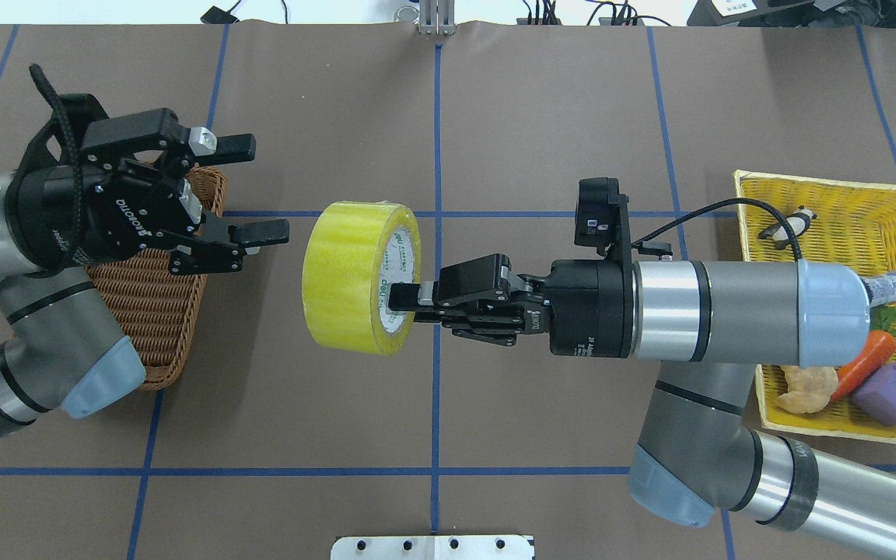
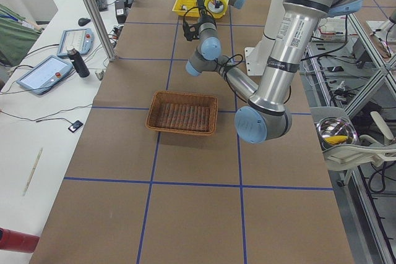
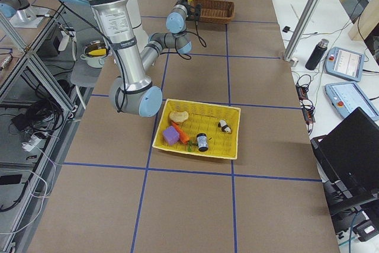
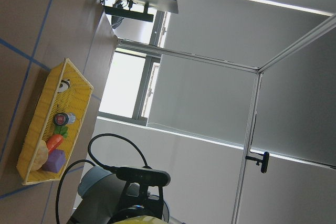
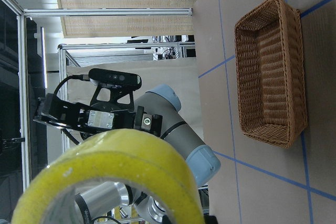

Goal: Move tape to another basket

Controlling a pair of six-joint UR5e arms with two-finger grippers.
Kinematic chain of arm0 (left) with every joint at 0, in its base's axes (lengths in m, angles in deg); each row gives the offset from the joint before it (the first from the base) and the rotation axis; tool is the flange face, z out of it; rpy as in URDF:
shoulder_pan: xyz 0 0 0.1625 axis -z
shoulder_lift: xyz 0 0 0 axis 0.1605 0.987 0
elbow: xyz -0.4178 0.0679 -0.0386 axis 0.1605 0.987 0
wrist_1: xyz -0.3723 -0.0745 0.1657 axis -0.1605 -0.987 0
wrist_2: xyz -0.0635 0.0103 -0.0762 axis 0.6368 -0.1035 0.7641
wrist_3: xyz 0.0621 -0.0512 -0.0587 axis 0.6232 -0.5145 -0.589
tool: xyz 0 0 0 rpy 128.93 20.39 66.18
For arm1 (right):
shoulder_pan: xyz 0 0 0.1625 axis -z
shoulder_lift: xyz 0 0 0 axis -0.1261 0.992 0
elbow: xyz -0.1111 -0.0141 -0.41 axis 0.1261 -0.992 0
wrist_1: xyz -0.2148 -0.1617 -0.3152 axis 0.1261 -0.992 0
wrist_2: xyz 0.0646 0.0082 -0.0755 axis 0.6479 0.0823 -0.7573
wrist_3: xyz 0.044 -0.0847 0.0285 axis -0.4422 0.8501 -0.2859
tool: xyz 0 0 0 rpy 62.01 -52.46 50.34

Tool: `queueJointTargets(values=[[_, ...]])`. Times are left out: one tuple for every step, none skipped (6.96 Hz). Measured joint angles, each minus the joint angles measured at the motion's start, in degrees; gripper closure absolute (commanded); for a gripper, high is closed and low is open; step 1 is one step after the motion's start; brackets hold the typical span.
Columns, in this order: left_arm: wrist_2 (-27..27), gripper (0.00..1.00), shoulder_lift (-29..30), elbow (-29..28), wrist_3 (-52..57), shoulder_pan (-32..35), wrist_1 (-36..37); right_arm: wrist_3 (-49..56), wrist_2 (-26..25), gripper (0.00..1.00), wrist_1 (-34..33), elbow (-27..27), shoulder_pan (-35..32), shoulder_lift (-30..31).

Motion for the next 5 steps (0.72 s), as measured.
queueJointTargets(values=[[-0.01, 0.14, 0.19, 0.12, -0.04, -1.07, 0.04, 0.17, 0.0, 1.0, -0.02, -0.24, 0.0, -0.02], [0.0, 0.13, 0.33, 0.3, -0.23, -1.72, 0.08, 0.37, 0.0, 1.0, -0.03, -0.54, 0.03, -0.02], [0.02, 0.11, 0.43, 0.5, -0.44, -2.12, 0.1, 0.7, 0.02, 1.0, -0.02, -0.87, 0.09, -0.01], [-0.02, 0.11, 0.64, 0.74, -0.5, -2.59, 0.13, 0.96, 0.08, 1.0, 0.02, -1.29, 0.13, -0.02], [-0.1, 0.11, 1.05, 1.0, -0.52, -3.08, 0.19, 1.06, 0.14, 1.0, 0.04, -1.54, 0.15, -0.03]])
